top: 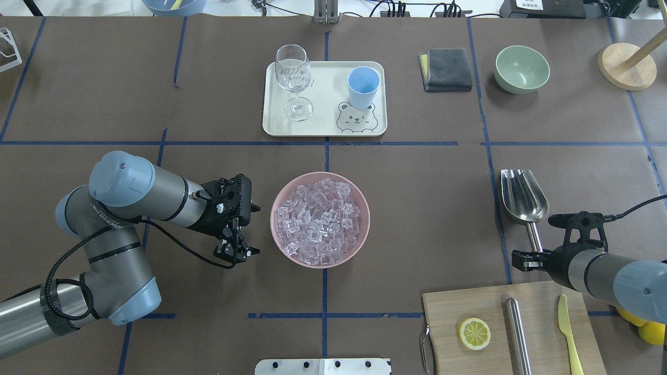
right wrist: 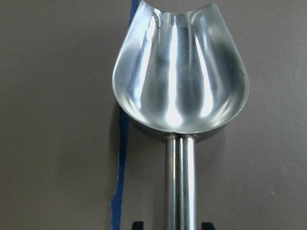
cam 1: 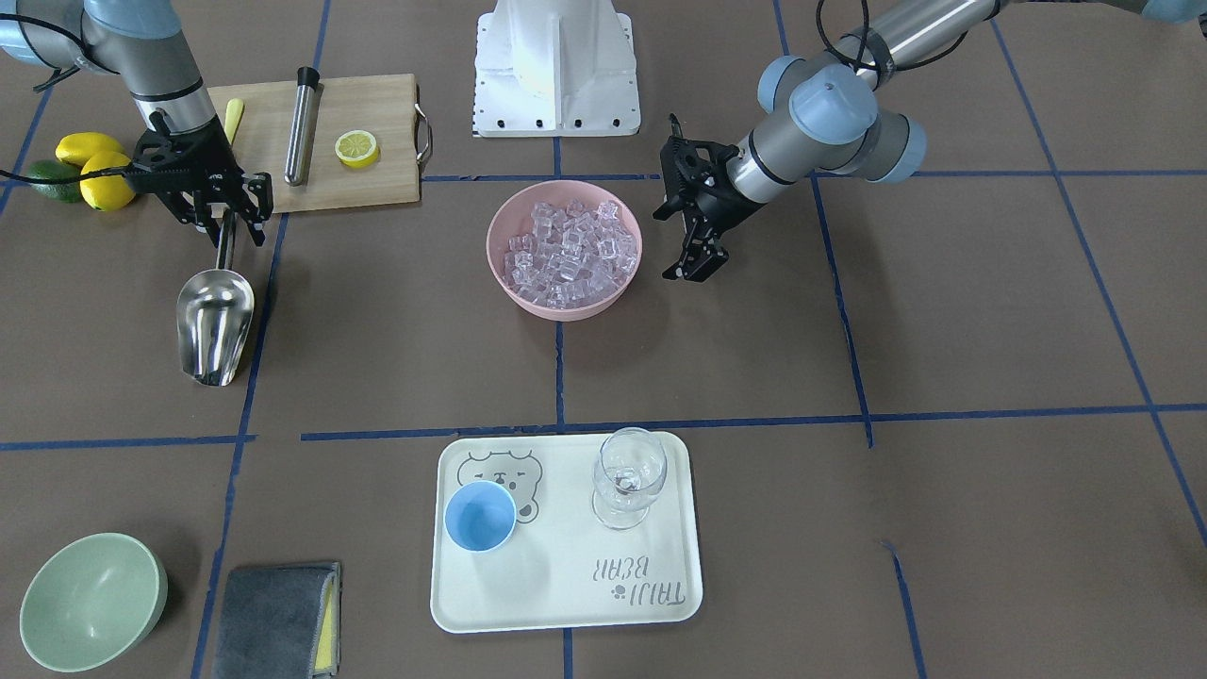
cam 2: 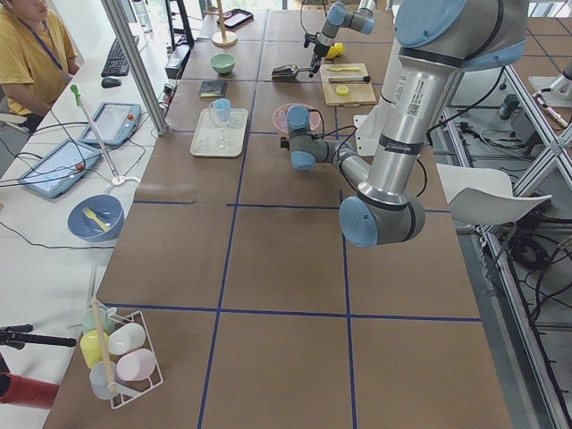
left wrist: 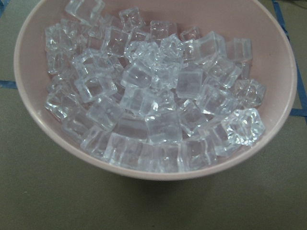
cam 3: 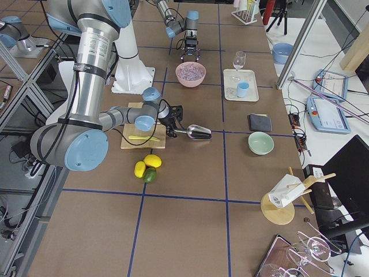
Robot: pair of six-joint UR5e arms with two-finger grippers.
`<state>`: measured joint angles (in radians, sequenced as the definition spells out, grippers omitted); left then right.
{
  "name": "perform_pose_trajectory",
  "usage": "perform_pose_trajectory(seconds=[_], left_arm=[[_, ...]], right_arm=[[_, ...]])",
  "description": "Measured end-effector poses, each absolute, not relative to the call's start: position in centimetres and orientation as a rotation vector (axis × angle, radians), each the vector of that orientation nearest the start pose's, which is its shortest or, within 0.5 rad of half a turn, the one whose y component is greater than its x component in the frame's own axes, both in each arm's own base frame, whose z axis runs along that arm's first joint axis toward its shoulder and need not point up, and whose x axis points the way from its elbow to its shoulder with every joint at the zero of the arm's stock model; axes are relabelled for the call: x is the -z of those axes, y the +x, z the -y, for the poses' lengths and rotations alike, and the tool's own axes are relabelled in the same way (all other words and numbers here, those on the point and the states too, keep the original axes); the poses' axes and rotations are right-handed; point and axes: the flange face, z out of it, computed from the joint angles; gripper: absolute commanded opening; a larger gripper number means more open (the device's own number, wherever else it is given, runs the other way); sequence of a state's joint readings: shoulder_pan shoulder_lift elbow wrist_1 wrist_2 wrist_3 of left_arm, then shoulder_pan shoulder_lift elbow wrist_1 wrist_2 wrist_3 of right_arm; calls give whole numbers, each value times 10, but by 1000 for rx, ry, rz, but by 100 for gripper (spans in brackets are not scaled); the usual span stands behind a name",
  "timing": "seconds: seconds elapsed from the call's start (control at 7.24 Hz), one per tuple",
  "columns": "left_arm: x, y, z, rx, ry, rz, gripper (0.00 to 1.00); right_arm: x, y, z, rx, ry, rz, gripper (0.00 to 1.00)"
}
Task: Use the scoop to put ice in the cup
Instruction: 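Grasp the metal scoop handle with the right gripper, then lift the scoop with the right gripper and carry it to the ice bowl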
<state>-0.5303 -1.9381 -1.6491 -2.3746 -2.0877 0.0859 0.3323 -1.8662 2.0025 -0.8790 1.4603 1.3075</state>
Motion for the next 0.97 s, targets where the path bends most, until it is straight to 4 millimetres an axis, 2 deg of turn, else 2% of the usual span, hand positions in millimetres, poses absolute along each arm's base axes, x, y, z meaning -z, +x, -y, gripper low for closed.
perform_pose_trajectory(seconds=[0.28,0.41,0.69,0.97], left_arm=[[-322,492,386,-1272,951,-1036,100],[-322,492,386,-1272,952,-1037,100],[-322,492,386,-1272,951,-1036,100],[-323,493,386,-1273,951,-1037,100]], right_arm=[[-505,-325,267,-66,365,752,0],[-496,-314,265,-4,398,747,0],[-467,-297,261,123,473,756,0],[-430,-291,258,312,573,778,0]])
